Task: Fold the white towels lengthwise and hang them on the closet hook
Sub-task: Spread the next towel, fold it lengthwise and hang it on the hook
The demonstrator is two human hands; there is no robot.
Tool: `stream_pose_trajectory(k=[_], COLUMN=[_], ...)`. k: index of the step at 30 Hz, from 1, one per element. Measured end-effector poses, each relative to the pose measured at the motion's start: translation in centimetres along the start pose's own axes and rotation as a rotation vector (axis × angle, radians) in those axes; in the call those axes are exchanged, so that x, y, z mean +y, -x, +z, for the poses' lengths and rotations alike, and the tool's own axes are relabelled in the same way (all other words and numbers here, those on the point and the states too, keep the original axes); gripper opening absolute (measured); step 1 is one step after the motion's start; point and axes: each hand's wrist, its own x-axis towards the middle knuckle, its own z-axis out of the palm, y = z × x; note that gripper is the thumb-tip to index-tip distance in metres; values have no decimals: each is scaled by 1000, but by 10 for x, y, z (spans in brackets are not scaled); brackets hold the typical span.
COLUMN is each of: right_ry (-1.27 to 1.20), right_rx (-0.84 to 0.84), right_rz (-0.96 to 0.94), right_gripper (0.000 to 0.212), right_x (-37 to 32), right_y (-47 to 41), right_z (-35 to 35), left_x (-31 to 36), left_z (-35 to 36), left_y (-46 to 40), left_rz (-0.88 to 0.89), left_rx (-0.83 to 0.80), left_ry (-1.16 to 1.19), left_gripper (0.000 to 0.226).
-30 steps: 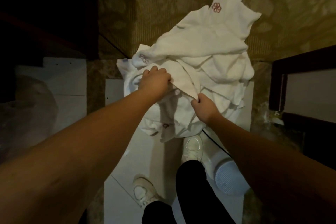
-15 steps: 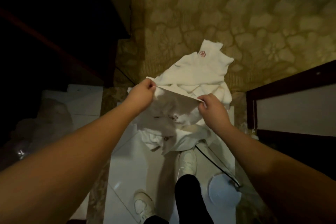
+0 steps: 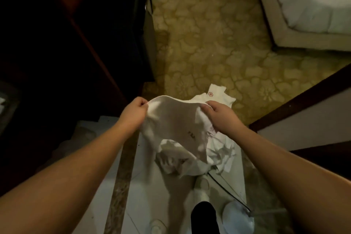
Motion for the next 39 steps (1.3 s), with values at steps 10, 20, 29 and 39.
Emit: stream_pose_trajectory(k=[10, 20, 29, 39], right_ry=[-86, -170, -269, -336], right_rx=[96, -38, -10, -83], right_rz=[-121, -227, -346, -442], right_gripper=[35, 30, 33, 40], right_x=[-195, -302, -312, -330], right_y=[103, 206, 314, 454], right_z=[-74, -70, -93, -98], left_x=[55, 75, 31, -47], left_z=[-104, -107, -123, -154], left_y=[138, 300, 404, 578], left_rz=[115, 296, 35, -178], left_rx=[31, 19, 468, 680], left_ry=[153, 321, 22, -137], left_gripper=[19, 47, 21, 13])
